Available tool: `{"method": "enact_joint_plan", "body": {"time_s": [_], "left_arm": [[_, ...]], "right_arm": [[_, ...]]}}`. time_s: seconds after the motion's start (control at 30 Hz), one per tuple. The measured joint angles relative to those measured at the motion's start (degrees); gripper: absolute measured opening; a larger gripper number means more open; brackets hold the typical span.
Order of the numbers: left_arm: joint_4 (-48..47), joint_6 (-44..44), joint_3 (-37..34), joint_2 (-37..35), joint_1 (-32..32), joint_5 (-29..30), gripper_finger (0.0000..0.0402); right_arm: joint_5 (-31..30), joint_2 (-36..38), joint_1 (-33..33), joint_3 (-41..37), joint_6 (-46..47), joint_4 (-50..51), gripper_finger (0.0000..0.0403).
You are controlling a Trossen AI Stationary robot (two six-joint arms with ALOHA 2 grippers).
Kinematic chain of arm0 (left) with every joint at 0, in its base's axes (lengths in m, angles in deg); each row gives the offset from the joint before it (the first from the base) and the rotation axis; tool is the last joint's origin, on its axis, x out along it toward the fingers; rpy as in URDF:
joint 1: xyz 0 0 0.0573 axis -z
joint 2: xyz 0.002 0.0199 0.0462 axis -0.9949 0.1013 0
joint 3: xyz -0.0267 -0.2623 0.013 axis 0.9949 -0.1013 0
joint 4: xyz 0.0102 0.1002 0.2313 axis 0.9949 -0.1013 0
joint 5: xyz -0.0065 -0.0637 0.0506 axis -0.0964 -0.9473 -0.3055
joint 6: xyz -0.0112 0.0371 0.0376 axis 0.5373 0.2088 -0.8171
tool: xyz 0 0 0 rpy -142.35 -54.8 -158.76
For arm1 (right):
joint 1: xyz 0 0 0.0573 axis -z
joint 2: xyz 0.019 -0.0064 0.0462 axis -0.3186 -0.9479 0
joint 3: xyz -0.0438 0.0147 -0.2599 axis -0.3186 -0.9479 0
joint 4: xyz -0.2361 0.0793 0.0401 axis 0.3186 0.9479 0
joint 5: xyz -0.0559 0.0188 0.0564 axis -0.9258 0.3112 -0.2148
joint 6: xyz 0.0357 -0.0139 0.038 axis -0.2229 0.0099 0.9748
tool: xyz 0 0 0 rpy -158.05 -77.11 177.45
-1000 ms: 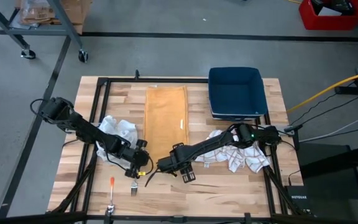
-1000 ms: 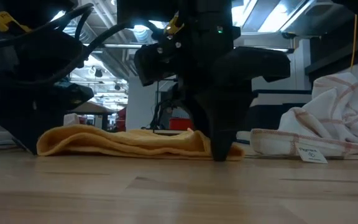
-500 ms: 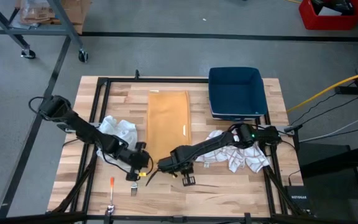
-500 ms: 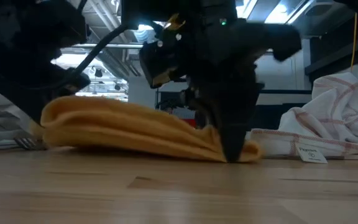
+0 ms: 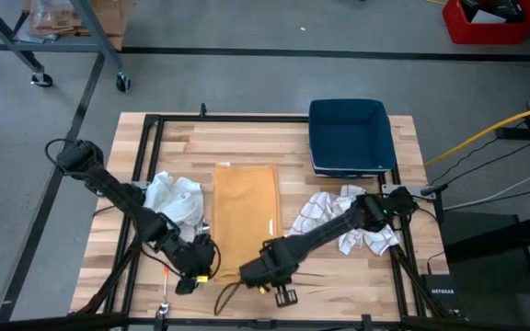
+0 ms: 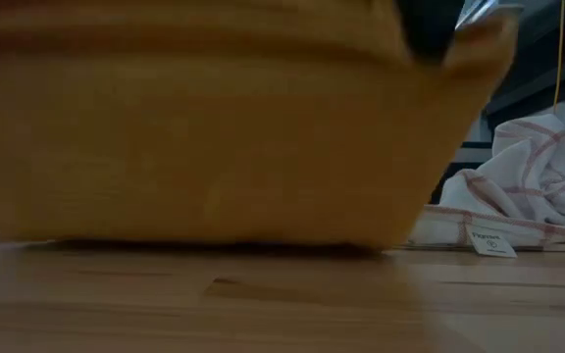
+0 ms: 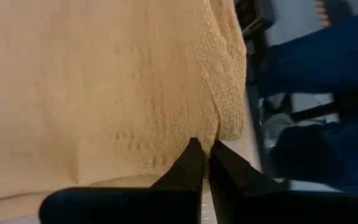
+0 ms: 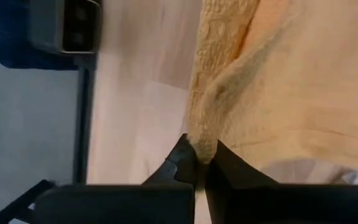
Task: Fold towel
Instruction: Fold the yellow towel
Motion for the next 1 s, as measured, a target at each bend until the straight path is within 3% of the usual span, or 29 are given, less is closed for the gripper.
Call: {"method": "enact_joint_plan", "body": {"time_s": [0.17, 0.33, 0.63, 1.0], "left_arm": [[-0.8, 5.0, 4.1, 0.0, 2.3, 2.1, 0.0002], [-8.7, 5.9, 9.5, 0.0, 3.7, 8.3, 0.0002], [-23.2, 6.1, 13.1, -0.1, 3.5, 19.0, 0.0001], [-33.9, 7.4, 12.2, 0.0, -0.9, 25.4, 0.0001]], "right_arm": [[-6.0, 2.4, -1.7, 1.4, 6.2, 0.5, 0.0019], [-9.1, 4.0, -1.8, 2.2, 11.1, 2.7, 0.0012], [-20.8, 5.4, 0.5, 2.2, 8.2, 4.6, 0.0021], [-21.4, 5.4, 7.4, -2.5, 4.4, 5.7, 0.0027]]}}
